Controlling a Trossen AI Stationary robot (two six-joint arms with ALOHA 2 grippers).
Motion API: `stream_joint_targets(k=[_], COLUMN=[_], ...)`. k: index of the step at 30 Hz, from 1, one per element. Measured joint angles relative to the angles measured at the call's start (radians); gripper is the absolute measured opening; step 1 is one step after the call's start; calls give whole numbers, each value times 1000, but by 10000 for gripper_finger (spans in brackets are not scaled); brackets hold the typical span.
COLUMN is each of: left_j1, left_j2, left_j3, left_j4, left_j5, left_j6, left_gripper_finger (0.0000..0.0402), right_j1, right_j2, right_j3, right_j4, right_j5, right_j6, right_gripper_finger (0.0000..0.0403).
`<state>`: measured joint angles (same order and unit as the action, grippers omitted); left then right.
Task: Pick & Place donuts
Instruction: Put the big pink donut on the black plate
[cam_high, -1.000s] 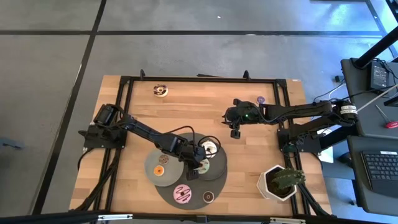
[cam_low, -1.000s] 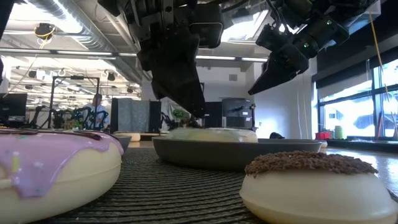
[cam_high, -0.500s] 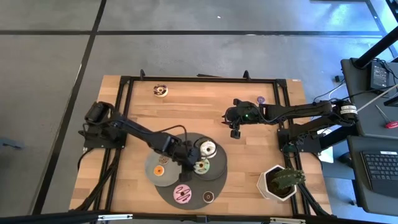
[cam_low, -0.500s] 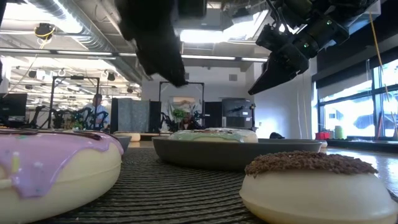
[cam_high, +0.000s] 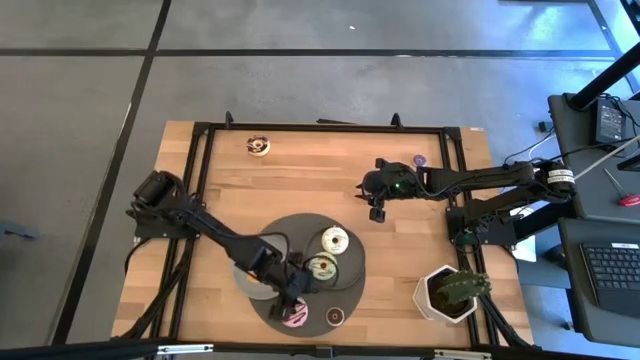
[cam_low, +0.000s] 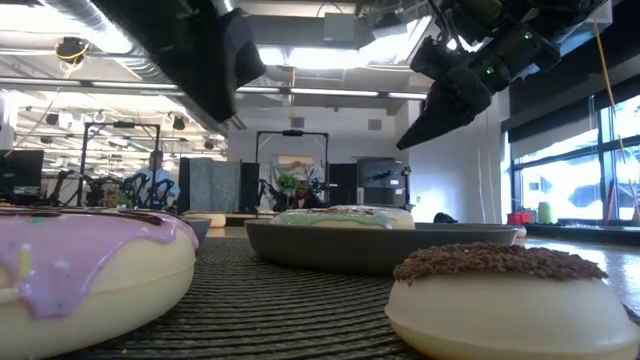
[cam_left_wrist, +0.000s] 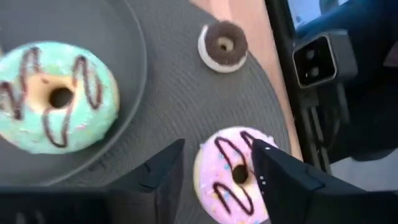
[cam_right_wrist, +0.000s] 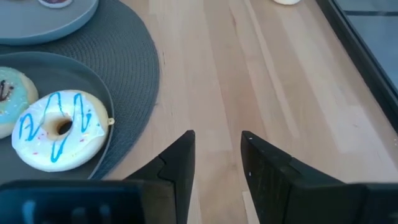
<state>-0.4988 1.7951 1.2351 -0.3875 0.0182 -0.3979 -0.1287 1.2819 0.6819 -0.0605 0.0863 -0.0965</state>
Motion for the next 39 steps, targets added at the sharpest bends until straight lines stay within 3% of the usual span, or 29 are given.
stream_joint_targets(k=[10, 16, 21, 30, 39], left_j1=[-57, -83, -80, -78, -75], left_j2=[8, 54, 97, 141, 133], left_j3=[-1, -1, -1, 0, 4], left_j4=[-1, 9, 25, 26, 17], left_j5=[-4, -101, -125, -121, -110], left_j6=[3, 67, 47, 44, 69], left_gripper_finger=[214, 214, 209, 165, 81], right_j1=[0, 0, 0, 0, 0], right_j2=[0, 0, 0, 0, 0], right_j3=[0, 0, 0, 0, 0], right_j4=[-1, -1, -1, -3, -4], right_j5=[0, 0, 0, 0, 0], right_j6=[43, 48, 66, 65, 63], right_gripper_finger=[132, 132, 132, 132, 132])
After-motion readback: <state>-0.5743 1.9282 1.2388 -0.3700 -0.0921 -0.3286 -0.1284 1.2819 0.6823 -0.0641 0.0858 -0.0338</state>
